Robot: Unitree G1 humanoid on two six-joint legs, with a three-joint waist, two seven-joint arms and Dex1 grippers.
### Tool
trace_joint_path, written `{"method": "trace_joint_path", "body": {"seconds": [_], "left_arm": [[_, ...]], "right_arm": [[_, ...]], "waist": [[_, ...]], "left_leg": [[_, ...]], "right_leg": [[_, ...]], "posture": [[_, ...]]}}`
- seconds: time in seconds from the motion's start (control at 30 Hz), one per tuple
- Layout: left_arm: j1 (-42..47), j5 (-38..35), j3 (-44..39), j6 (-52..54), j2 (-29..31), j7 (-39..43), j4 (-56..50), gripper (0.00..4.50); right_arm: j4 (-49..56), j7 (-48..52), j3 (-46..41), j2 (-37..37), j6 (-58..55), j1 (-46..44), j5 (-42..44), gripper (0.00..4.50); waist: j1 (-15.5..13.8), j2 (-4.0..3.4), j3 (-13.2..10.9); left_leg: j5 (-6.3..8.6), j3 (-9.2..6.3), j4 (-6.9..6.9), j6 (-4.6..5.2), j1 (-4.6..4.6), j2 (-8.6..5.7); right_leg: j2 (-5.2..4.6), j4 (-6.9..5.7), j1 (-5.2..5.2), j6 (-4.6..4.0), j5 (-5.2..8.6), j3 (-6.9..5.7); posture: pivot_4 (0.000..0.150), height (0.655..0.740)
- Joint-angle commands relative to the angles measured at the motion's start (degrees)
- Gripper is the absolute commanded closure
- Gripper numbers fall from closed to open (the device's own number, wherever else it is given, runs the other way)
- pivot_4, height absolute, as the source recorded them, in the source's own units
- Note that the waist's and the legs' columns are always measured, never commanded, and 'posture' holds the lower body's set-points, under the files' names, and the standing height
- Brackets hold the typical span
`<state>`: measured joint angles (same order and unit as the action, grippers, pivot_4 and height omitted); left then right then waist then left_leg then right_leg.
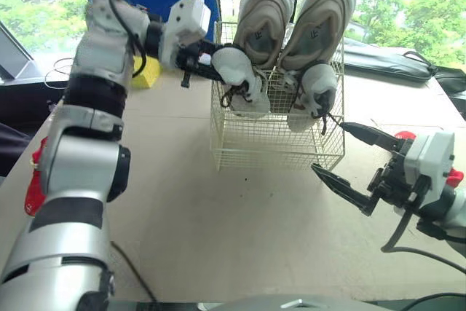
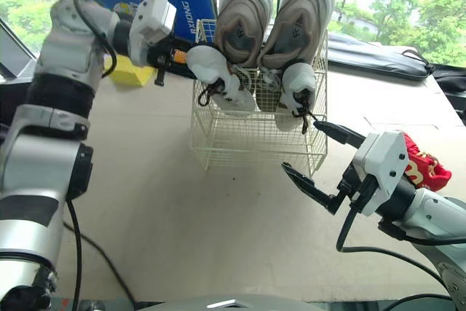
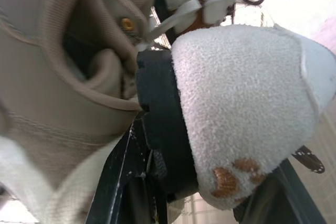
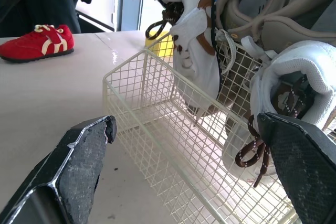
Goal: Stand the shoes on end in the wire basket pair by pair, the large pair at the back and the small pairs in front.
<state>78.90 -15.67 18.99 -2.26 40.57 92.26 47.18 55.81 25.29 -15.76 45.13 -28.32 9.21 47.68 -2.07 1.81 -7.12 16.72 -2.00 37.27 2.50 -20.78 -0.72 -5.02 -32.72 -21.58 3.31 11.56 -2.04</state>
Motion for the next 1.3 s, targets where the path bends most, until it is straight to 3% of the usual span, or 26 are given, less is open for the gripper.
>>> {"method": "trace_joint_path", "body": {"seconds": [0.03,0.27,0.3,0.4,0.53,0.7,0.83,1.0,1.1,1.2,1.3], "left_arm": [[2.55,0.91,3.50,-2.48,-0.52,0.24,2.70,3.44],[-0.91,2.78,7.69,-2.19,-4.34,0.24,1.68,3.44],[-1.06,3.03,6.88,-1.84,-4.60,0.24,1.66,2.95],[-0.78,1.48,3.94,0.95,-3.02,0.24,-0.01,2.02],[-1.32,-3.73,-1.19,11.37,1.17,0.24,-8.78,0.66],[-8.02,-7.20,-9.13,26.46,7.76,-3.38,-21.51,0.66],[-18.85,-13.59,-18.54,38.40,9.29,-11.99,-33.99,0.66],[-29.65,-19.06,-29.39,43.38,3.10,-29.62,-50.65,0.66],[-35.12,-32.14,-31.29,57.07,-3.26,-39.32,-64.31,0.66],[-37.53,-35.93,-27.70,61.94,-7.51,-45.46,-72.19,0.66],[-38.69,-38.53,-22.61,64.25,-7.97,-43.86,-74.89,0.66]], "right_arm": [[2.29,-1.10,-1.45,-0.43,0.33,0.20,0.03,0.00],[2.80,-1.81,-1.26,-0.49,-0.08,0.13,0.27,0.00],[2.93,-1.94,-1.20,-0.49,-0.13,0.15,0.31,0.00],[3.16,-2.21,-1.45,-0.51,-0.16,0.45,0.68,0.00],[2.95,-1.87,-1.60,-0.70,0.14,1.51,0.43,0.00],[0.78,-0.16,-3.88,-0.79,0.55,3.18,1.30,0.00],[-1.82,0.84,-5.89,-0.46,0.12,3.04,2.72,0.00],[-5.14,-0.19,-9.69,-0.87,-0.48,3.69,2.41,0.00],[-7.14,-5.14,-10.54,-2.09,-1.99,4.62,-2.23,0.00],[-8.09,-6.56,-12.97,-1.80,-4.86,7.95,-4.62,0.00],[-8.60,-8.32,-16.72,-0.70,-10.33,12.09,-5.88,0.00]], "waist": [[0.04,-0.03,-0.01],[-0.05,0.03,0.00],[-0.03,0.05,0.01],[-0.04,0.02,0.01],[0.14,0.03,-0.06],[1.06,-0.09,-0.02],[1.17,-0.19,-0.03],[0.86,-0.04,-0.07],[0.86,-0.04,-0.03],[0.25,-0.02,-0.01],[0.11,-0.14,0.07]], "left_leg": [[0.00,0.01,0.00,0.00,0.02,0.01],[0.00,0.00,0.05,0.01,-0.01,0.03],[0.00,0.00,0.05,0.01,-0.01,0.03],[0.00,0.00,0.05,0.02,0.02,0.02],[0.00,-0.01,0.05,0.02,-0.02,0.05],[0.00,-0.02,0.03,0.01,0.06,0.07],[-0.01,-0.02,0.05,0.00,0.14,0.07],[-0.01,-0.07,0.12,-0.01,0.08,0.06],[-0.11,-0.03,0.09,-0.20,0.08,0.01],[-0.16,-0.06,0.12,-0.29,0.06,-0.04],[-0.17,0.02,0.10,-0.31,0.15,-0.06]], "right_leg": [[-0.01,-0.02,0.00,0.01,0.01,0.02],[0.00,-0.05,0.00,0.05,0.03,0.07],[0.00,-0.05,0.00,0.05,0.02,0.07],[0.01,-0.06,0.01,0.00,-0.01,0.07],[0.01,-0.08,0.00,0.09,0.04,0.07],[0.01,-0.11,0.01,0.20,0.11,0.09],[0.02,-0.18,0.04,0.24,0.12,0.18],[0.02,-0.18,0.04,0.09,0.03,0.22],[-0.01,-0.14,0.05,0.21,-0.07,0.38],[-0.02,-0.14,0.06,0.27,-0.10,0.49],[0.04,-0.17,0.07,0.09,0.01,0.58]], "posture": [[0.150,0.7400],[0.150,0.7400],[0.150,0.7400],[0.150,0.7400],[0.150,0.7400],[0.150,0.7400],[0.150,0.7400],[0.150,0.7400],[0.150,0.7400],[0.150,0.7400],[0.150,0.7400]]}}
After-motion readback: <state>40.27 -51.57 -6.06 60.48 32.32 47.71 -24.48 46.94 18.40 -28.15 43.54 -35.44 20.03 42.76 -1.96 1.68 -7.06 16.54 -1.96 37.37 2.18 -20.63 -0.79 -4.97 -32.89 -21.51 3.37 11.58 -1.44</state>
